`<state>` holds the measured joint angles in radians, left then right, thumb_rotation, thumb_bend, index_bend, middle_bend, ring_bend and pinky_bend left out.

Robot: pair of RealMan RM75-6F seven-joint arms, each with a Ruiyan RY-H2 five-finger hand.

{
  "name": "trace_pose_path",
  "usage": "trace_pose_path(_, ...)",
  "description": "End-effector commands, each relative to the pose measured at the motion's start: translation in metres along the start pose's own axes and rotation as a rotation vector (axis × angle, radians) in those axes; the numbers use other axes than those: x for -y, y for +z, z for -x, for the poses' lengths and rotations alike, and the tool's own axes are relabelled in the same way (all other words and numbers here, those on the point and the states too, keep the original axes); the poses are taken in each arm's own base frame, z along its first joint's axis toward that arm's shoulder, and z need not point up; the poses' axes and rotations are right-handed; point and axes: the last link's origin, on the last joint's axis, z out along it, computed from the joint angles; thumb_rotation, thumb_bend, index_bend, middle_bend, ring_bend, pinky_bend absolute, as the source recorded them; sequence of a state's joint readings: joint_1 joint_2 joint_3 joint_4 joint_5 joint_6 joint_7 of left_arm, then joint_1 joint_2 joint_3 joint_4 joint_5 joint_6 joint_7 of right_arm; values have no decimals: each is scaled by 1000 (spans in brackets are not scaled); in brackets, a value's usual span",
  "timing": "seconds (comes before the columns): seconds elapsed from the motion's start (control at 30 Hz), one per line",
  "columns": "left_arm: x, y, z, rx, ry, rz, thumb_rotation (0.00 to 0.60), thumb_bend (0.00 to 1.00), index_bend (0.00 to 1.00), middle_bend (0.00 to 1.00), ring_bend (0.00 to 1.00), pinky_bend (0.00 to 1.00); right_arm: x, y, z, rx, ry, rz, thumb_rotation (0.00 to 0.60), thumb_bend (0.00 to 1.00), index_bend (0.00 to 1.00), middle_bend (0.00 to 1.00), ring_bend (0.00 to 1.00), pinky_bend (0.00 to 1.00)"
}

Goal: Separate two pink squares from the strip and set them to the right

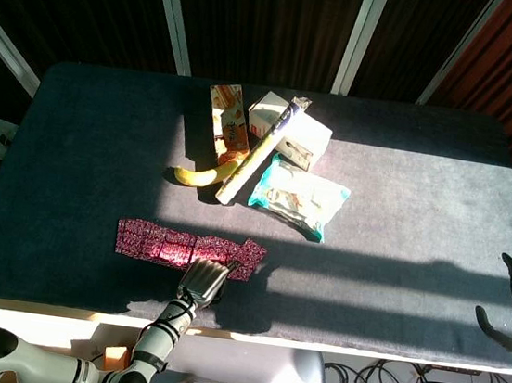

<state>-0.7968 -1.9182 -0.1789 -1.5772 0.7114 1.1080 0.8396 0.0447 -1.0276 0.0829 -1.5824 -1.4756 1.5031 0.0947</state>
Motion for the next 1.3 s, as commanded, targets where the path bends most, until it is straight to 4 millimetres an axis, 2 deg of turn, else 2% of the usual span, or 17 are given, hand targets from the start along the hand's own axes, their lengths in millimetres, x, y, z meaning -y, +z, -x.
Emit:
trace_pose_path(0.03, 0, 0, 0, 0, 2, 0, 600, 826, 219, 1000, 1000, 1000, 0, 0, 0, 0, 1, 1, 600, 270, 0, 0, 0, 120)
trace_pose_path(0.4, 0, 0, 6, 63, 47, -20, 600, 805, 200, 1000, 1000, 1000, -3, 1, -3, -5, 11, 8, 600, 269, 0, 0, 0, 120)
trace_pose_path(0.83, -22, -2, 15, 142, 28, 23, 600, 804, 189, 1000, 1000, 1000, -13, -2, -11, -22, 40, 32, 600, 269, 0, 0, 0, 120)
trace_pose_path(1.07, -32, -14, 22, 181, 47, 72, 600, 801, 185, 1000, 1000, 1000, -19, -3, -15, -31, 63, 46, 600, 269, 0, 0, 0, 121)
trace_pose_path(1.3, -43, -35, 23, 195, 49, 154, 600, 800, 185, 1000, 1000, 1000, -19, -3, -15, -31, 55, 48, 600, 271, 0, 0, 0, 121)
